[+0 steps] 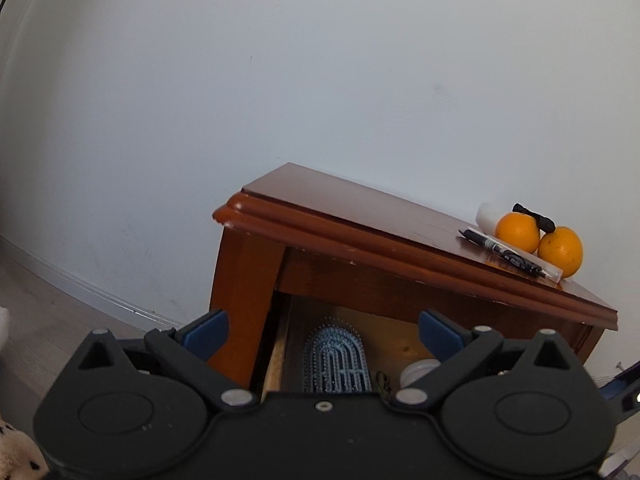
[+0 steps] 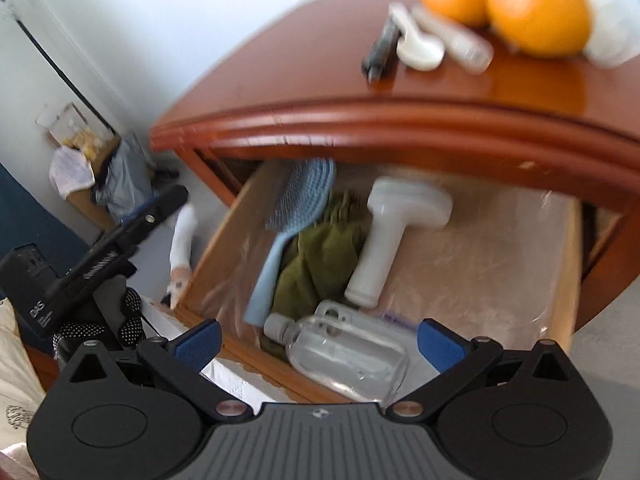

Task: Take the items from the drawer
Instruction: 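Move the right tool over the drawer toward the white cylindrical device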

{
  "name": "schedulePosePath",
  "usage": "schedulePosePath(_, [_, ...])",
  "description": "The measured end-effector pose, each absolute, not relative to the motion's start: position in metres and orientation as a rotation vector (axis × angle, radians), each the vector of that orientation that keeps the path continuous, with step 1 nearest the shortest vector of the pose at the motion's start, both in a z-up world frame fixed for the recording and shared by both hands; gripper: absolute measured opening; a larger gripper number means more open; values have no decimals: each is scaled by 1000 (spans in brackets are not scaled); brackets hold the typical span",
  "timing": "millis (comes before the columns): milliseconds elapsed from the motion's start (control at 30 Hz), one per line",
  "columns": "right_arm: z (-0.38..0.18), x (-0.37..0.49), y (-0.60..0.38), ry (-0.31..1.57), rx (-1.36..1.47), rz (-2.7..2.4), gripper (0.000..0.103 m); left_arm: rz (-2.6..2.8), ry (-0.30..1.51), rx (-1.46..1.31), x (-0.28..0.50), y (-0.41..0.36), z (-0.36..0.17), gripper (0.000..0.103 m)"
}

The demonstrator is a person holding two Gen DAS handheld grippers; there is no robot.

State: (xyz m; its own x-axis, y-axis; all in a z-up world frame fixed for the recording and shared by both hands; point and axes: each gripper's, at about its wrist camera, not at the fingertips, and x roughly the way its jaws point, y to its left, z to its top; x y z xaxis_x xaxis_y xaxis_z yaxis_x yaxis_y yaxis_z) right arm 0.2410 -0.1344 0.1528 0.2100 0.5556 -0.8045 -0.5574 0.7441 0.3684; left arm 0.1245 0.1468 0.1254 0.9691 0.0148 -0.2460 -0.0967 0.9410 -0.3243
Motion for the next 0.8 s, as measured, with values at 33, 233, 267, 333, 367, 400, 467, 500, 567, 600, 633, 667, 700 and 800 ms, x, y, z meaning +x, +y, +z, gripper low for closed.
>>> schedulePosePath(33, [149,246,-129,1140,-12,761,102,51,229,-359,122,149,125,103])
schedulePosePath(233, [140,263,-91,1149,-172,787,98,81,161,-474,111,160,117,102])
schedulePosePath(267, [142,263,-84,1126,-222,820,97,74,157,-487,110,162,116,102])
schedulePosePath(333, [147,263,-71,1067,-316,865,93,68,151,-507,109,164,115,102])
schedulePosePath(367, [148,262,-65,1043,-368,872,92,72,150,-510,108,163,114,102])
schedulePosePath(400, [148,261,-60,1022,-411,882,90,75,149,-506,110,163,115,102])
schedulePosePath(467, [147,261,-50,989,-490,910,85,78,148,-494,112,161,116,102])
schedulePosePath(500, [145,261,-48,979,-520,914,84,80,146,-490,112,161,116,102])
schedulePosePath(567, [142,260,-46,959,-568,917,82,81,143,-485,113,160,116,102])
schedulePosePath(600, [140,260,-45,954,-594,924,81,78,144,-484,111,160,115,102])
schedulePosePath(633, [138,260,-45,950,-626,933,80,72,147,-486,112,161,115,102])
schedulePosePath(667, [137,260,-45,946,-658,941,79,66,151,-488,112,161,115,102])
schedulePosePath(700, [136,260,-46,941,-690,950,75,61,154,-492,112,162,115,102])
schedulePosePath(800, [132,259,-45,936,-815,970,71,55,153,-489,112,162,114,102])
